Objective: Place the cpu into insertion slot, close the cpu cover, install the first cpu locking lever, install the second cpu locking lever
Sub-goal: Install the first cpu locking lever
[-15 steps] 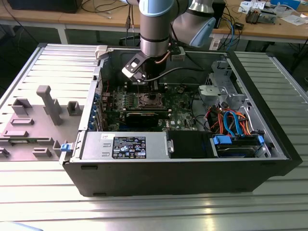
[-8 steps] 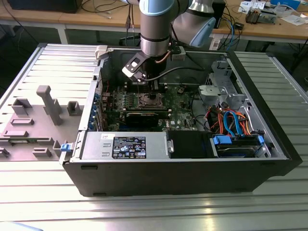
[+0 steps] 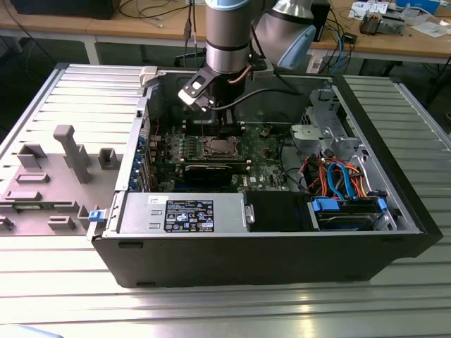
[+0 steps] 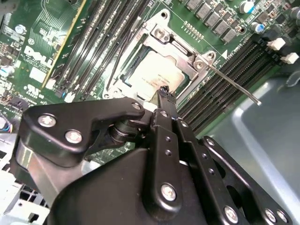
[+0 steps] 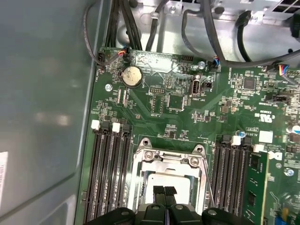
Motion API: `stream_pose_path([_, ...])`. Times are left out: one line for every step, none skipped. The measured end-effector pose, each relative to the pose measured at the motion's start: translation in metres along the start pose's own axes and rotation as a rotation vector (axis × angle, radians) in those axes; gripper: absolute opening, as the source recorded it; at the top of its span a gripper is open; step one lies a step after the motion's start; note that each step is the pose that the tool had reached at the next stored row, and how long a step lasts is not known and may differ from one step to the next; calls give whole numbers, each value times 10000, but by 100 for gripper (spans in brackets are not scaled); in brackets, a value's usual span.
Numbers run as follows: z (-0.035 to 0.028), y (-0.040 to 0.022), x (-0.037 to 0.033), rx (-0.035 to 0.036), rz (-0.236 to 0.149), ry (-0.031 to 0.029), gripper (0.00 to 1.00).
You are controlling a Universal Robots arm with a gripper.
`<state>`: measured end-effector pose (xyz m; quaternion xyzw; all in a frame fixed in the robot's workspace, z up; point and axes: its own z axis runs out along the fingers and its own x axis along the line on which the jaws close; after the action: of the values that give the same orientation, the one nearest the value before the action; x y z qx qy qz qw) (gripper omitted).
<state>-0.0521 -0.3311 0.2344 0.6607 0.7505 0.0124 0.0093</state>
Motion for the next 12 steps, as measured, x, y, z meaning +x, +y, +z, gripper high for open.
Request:
stream_pose_path([-36,1,0,1,0,0,11])
stream_pose_path([-74,2,0,2,1,0,11])
stream_pose_path([-86,3,0,1,0,1,11])
stream_pose_path([-86,3,0,0,0,2,11])
stream_pose_path([-86,3,1,-1,0,3,11])
stream_pose_path([-88,3,0,1,0,1,11])
stream_pose_path([-89,3,0,2,0,0,11])
stream_pose_path([-89,3,0,1,1,1,11])
stream_pose_path([-90,3,0,2,0,0,11])
stream_pose_path([-90,3,0,1,-5,1,11])
stream_pose_path([-90,3,0,2,-58,2,11])
stream_pose_path([-90,4,0,2,-254,8,11])
